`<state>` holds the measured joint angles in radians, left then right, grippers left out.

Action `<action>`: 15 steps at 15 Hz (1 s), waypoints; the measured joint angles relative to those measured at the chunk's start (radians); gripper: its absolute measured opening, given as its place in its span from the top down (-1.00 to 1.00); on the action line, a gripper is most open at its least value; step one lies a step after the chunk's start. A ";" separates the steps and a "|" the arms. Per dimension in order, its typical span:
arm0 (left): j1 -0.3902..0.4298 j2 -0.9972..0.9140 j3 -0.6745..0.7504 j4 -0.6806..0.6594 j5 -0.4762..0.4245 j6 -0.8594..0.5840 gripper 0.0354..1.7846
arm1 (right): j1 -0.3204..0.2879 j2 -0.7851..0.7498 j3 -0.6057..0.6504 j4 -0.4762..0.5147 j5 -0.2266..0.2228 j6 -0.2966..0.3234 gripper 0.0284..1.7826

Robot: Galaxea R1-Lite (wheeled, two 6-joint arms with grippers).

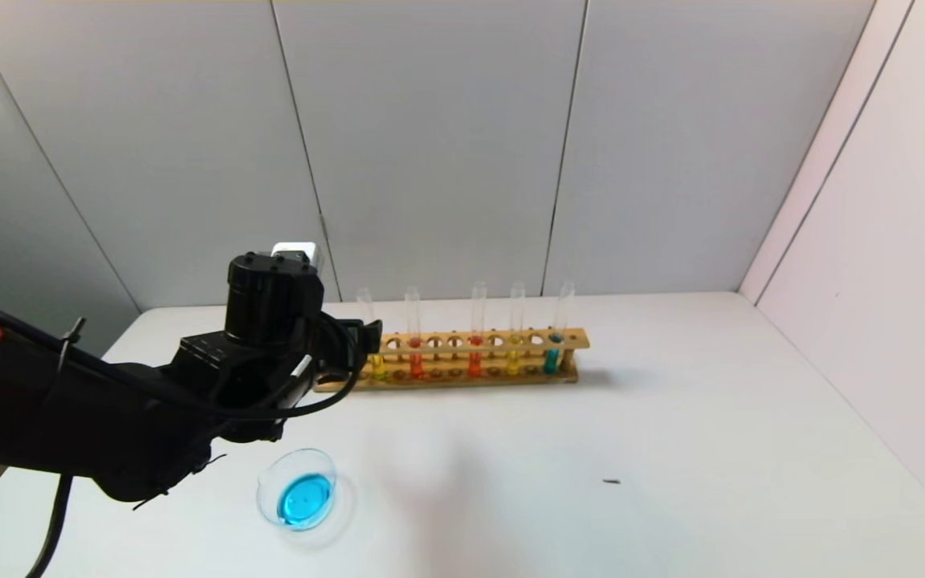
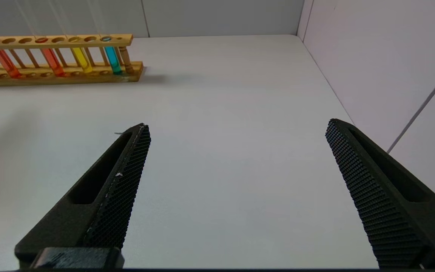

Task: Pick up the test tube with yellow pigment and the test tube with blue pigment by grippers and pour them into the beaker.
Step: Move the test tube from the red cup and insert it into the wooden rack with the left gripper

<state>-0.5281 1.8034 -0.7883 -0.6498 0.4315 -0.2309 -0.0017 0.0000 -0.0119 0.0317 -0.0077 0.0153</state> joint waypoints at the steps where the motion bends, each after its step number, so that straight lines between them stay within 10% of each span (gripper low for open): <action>1: 0.003 0.030 -0.018 -0.013 0.001 0.000 -0.95 | 0.000 0.000 0.000 0.000 0.000 0.000 -0.91; 15: 0.045 0.250 -0.242 -0.017 0.010 0.024 -0.95 | 0.000 0.000 0.000 0.000 0.000 0.000 -0.91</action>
<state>-0.4830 2.0536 -1.0304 -0.6666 0.4415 -0.2068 -0.0017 0.0000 -0.0119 0.0321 -0.0077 0.0153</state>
